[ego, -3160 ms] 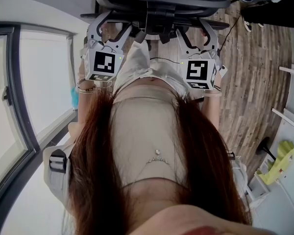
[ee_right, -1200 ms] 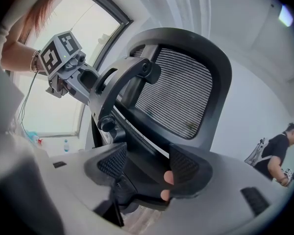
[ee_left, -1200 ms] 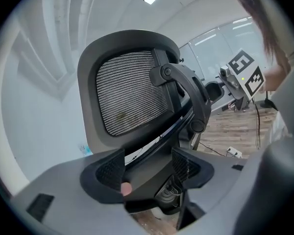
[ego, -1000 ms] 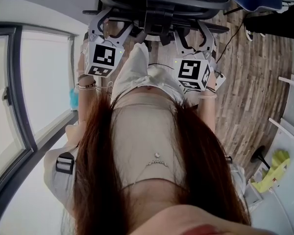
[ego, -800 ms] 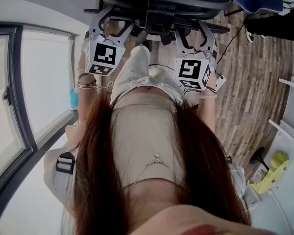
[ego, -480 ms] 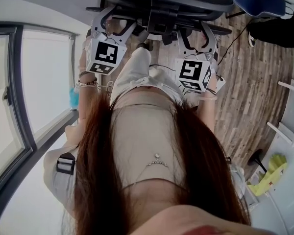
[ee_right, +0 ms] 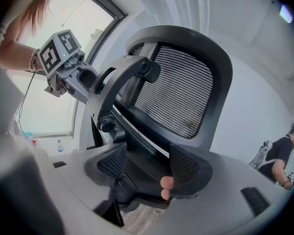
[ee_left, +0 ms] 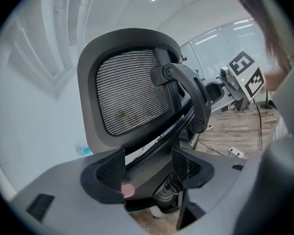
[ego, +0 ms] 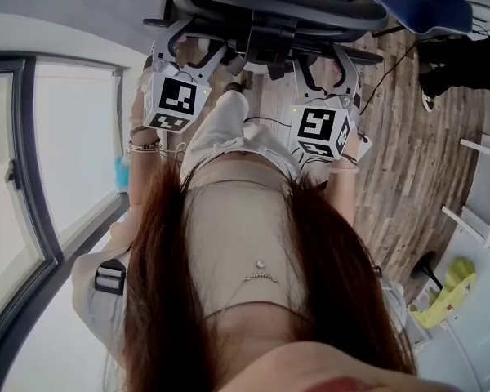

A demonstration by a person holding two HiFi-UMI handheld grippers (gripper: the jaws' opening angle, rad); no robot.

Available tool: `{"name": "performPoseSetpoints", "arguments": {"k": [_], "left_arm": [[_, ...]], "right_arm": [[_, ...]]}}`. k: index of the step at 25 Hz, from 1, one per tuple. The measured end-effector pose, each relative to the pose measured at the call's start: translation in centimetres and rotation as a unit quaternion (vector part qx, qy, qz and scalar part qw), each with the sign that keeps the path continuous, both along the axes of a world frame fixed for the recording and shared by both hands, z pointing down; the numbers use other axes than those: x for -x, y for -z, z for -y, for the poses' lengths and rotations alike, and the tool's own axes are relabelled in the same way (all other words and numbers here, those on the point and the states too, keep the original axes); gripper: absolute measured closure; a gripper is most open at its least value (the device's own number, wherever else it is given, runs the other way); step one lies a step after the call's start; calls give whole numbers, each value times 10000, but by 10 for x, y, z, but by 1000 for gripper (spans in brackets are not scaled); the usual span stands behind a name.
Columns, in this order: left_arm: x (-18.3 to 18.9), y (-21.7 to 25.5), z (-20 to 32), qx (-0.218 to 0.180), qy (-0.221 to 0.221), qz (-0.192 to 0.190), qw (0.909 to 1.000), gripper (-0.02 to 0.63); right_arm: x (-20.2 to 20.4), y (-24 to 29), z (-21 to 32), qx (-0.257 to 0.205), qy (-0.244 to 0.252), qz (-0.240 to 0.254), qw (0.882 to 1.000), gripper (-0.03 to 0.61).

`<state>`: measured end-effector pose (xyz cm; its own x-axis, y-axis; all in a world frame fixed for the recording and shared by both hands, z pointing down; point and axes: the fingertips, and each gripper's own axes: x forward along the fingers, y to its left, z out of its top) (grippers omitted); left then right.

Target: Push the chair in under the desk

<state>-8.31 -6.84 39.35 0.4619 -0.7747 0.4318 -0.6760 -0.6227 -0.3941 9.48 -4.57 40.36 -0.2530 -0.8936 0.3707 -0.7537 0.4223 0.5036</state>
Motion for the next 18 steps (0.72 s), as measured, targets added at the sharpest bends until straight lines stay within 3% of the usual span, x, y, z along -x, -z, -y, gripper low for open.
{"name": "performPoseSetpoints", "arguments": {"k": [18], "left_arm": [[-9,1,42,216,75,-20,9997,327]], "right_arm": [[-8,0,43,99,53,-10,9999,305]]}}
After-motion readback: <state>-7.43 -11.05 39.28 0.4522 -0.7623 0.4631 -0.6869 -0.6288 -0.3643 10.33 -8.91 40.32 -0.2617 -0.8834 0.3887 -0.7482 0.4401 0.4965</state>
